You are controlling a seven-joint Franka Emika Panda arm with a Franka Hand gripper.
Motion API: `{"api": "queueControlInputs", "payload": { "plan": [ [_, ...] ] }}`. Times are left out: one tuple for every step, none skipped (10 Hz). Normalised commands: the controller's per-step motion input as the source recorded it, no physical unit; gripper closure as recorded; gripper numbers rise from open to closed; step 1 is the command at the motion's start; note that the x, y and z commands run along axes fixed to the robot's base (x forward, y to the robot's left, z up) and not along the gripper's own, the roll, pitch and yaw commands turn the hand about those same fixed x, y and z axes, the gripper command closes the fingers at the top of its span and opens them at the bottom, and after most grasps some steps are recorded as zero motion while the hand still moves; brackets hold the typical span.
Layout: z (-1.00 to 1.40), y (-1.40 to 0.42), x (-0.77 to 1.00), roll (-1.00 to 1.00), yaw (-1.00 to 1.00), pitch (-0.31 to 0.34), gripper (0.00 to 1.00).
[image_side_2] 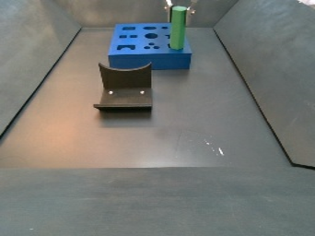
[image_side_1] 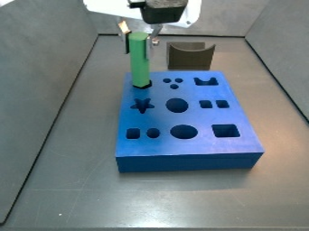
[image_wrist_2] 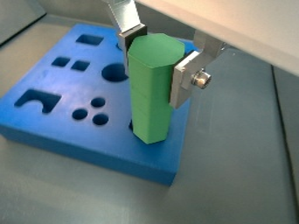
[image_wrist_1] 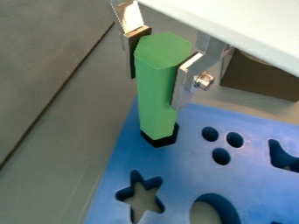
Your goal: Insert the hexagon object.
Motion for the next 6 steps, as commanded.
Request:
{"api": "queueControlInputs", "payload": {
  "plan": [
    [-0.34, 0.02, 0.33, -0.06, 0.00, 0.004, 1.00],
    [-0.32, -0.05, 0.28, -0.04, 0.00, 0.000, 1.00],
    [-0.28, -0.16, 0.04, -0.05, 0.00, -0.039, 1.00],
    [-0.24, -0.18, -0.02, -0.03, 0.00, -0.057, 1.00],
    [-0.27, -0.01, -0.17, -0.04, 0.00, -0.051, 1.00],
    [-0.22, 0.00, -0.32, -0.01, 0.00, -0.054, 1.00]
  ]
}}
